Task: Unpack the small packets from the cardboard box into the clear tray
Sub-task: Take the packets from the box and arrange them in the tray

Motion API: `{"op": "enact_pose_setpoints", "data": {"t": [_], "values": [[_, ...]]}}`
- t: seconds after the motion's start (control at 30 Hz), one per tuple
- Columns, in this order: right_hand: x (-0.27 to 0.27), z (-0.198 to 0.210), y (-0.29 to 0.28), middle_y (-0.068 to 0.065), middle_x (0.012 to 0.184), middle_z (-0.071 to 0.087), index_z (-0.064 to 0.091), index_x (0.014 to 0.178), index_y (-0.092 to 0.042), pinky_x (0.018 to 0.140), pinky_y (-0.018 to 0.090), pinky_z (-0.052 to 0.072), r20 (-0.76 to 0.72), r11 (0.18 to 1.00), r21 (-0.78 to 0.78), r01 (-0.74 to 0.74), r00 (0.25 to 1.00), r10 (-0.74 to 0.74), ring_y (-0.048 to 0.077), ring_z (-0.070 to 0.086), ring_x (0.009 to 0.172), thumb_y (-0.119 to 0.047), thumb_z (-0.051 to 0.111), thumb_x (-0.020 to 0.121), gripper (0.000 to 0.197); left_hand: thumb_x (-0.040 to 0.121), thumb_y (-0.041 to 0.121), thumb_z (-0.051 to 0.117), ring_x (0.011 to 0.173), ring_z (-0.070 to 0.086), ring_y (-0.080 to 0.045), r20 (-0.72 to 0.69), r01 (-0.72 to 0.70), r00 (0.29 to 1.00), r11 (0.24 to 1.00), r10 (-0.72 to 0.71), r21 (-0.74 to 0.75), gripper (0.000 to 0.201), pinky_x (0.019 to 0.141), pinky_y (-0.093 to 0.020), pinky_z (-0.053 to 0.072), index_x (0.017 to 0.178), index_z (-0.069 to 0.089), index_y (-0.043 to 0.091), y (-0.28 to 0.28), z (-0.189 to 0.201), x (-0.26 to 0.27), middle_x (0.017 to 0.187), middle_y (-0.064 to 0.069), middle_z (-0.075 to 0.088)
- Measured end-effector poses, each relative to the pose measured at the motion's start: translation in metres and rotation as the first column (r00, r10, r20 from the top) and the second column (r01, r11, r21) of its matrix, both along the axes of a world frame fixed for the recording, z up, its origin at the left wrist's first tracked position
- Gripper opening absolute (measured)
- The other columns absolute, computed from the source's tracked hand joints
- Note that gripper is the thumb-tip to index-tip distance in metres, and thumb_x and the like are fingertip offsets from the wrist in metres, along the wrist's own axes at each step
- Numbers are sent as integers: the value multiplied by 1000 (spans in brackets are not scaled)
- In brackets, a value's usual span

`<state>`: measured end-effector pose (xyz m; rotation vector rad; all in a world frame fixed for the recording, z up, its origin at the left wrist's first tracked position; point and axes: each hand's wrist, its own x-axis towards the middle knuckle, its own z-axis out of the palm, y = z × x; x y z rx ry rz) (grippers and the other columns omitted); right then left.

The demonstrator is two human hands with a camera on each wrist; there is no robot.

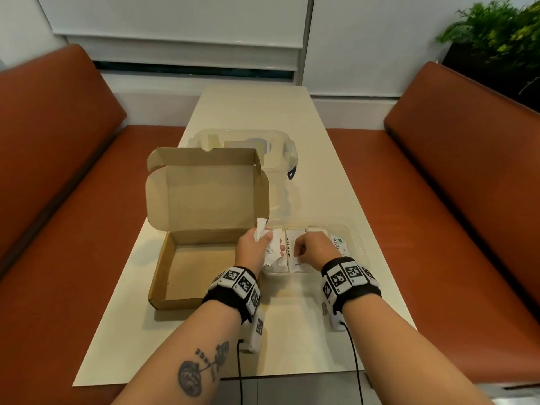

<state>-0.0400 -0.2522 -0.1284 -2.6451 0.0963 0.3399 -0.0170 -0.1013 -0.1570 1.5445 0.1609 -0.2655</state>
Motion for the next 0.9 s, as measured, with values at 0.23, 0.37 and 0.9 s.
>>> {"op": "enact_pose_setpoints", "data": {"t": [0.23,0.37,0.9], "values": [[-6,-12,3,11,93,63,65,84,-5,69,22,39,61,999,-36,23,998,-21,18,51,80,10,57,75,19,93,10,58,97,65,-43,13,14,1000,1000,-14,16,6,91,-58,49,93,63,13,0,-4,2,101,-29,67],[-7,-15,6,5,84,51,51,76,-13,60,23,32,75,996,-83,-24,997,30,18,45,78,6,64,72,23,92,9,58,97,65,-43,16,9,1000,1000,-10,20,6,90,-58,49,92,62,12,-1,-4,2,102,-29,66],[-4,-18,6,5,78,52,38,58,-18,65,23,35,89,996,-87,-6,996,13,18,47,75,4,63,74,36,92,11,58,96,65,-42,24,47,999,996,-49,80,6,89,-58,50,95,63,12,0,0,0,100,-28,67]]}}
